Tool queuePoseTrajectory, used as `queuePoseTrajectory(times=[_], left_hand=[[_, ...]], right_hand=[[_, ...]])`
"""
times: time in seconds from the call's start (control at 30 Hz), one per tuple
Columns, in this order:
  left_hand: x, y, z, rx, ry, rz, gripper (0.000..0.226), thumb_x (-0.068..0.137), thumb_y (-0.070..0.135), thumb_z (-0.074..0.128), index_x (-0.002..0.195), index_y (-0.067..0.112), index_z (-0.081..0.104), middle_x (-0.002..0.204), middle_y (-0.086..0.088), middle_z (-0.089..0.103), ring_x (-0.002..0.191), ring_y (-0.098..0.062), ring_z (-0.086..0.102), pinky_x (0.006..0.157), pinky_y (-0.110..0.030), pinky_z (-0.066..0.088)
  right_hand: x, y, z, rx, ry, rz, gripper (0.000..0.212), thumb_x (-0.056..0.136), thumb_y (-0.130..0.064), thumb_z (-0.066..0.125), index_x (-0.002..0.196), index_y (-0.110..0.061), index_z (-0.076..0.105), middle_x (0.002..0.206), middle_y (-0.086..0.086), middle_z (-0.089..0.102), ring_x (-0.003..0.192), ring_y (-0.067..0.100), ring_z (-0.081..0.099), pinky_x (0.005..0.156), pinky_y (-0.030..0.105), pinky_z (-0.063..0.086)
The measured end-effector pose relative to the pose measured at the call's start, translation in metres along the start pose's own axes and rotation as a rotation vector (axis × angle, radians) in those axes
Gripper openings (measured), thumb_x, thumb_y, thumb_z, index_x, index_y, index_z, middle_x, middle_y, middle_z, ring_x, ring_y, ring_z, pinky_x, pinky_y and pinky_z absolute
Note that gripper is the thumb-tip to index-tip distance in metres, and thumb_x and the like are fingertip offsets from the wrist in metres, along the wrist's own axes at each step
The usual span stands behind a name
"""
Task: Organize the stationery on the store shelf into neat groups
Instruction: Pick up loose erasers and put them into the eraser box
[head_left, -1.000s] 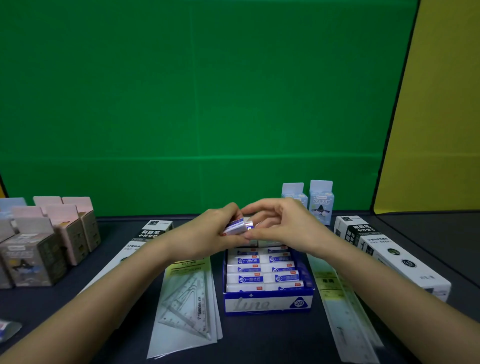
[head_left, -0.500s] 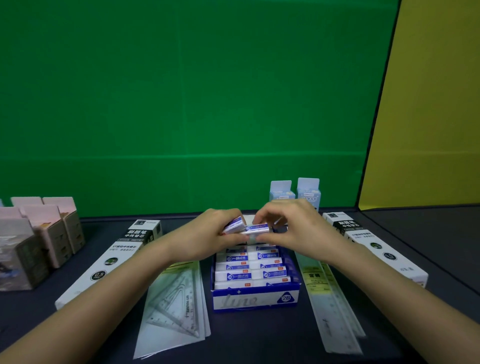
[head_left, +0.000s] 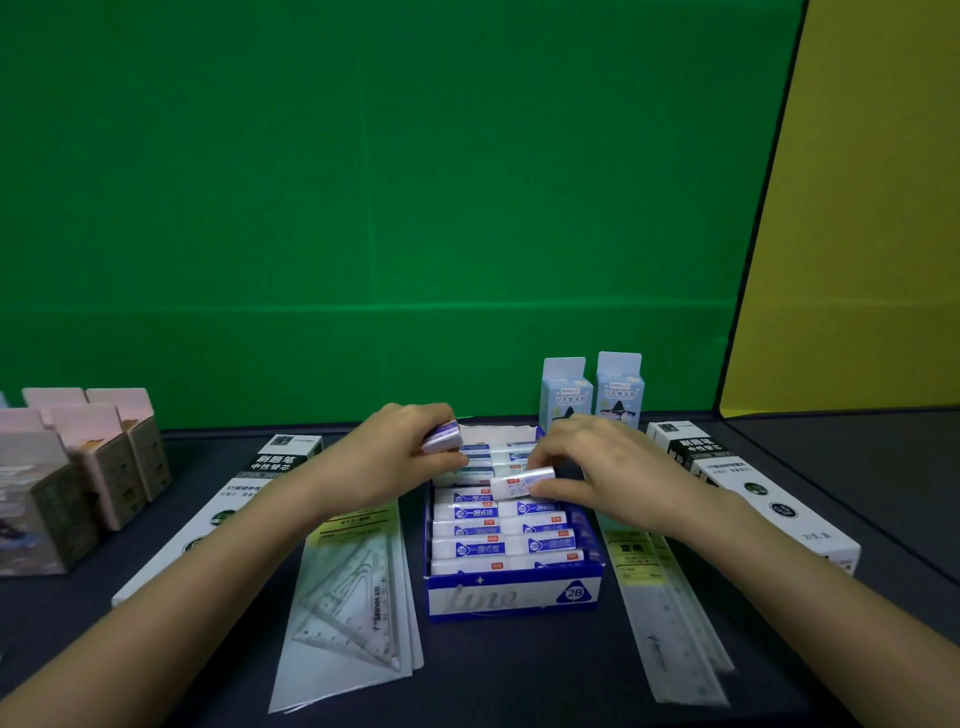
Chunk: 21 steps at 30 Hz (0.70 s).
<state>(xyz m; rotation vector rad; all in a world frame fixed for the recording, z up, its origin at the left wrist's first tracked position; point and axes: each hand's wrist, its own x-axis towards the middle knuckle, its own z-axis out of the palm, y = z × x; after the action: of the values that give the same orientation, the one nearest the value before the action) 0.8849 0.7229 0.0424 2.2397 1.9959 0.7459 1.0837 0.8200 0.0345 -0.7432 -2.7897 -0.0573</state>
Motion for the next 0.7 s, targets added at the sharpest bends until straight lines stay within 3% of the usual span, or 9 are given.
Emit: queuePoseTrajectory(times=[0.2, 0.5, 0.7], left_hand=[[0.0003, -0.001, -0.0009, 0.004, 0.006, -0.019, 0.021, 0.088, 0.031, 0.055, 0.079, 0.014, 0.047, 0.062, 0.007, 0.046, 0.052, -0.009, 0.039, 0.049, -0.021, 0.027], [-0.0006, 0.0026, -0.0015, 0.003, -0.036, -0.048, 0.014, 0.086, 0.016, 0.053, 0.085, 0.015, 0.039, 0.066, 0.007, 0.045, 0.055, -0.008, 0.038, 0.052, -0.019, 0.032], [-0.0024, 0.0048, -0.0019, -0.036, -0.081, -0.064, 0.013, 0.087, 0.02, 0.05, 0.086, 0.016, 0.038, 0.067, 0.006, 0.044, 0.056, -0.008, 0.035, 0.051, -0.021, 0.029]], right_hand=[[0.0018, 0.0, 0.0005, -0.019, 0.013, -0.008, 0.029, 0.085, -0.045, 0.059, 0.107, -0.026, 0.057, 0.106, -0.005, 0.063, 0.094, 0.012, 0.056, 0.081, 0.031, 0.048], [0.002, -0.0048, -0.0016, -0.196, 0.05, -0.116, 0.027, 0.09, -0.041, 0.052, 0.104, -0.021, 0.064, 0.103, -0.004, 0.065, 0.097, 0.016, 0.06, 0.081, 0.033, 0.051], [0.0053, -0.0062, -0.0002, -0.248, 0.018, -0.15, 0.03, 0.091, -0.04, 0.05, 0.107, -0.021, 0.067, 0.105, -0.004, 0.064, 0.098, 0.016, 0.06, 0.079, 0.032, 0.051]])
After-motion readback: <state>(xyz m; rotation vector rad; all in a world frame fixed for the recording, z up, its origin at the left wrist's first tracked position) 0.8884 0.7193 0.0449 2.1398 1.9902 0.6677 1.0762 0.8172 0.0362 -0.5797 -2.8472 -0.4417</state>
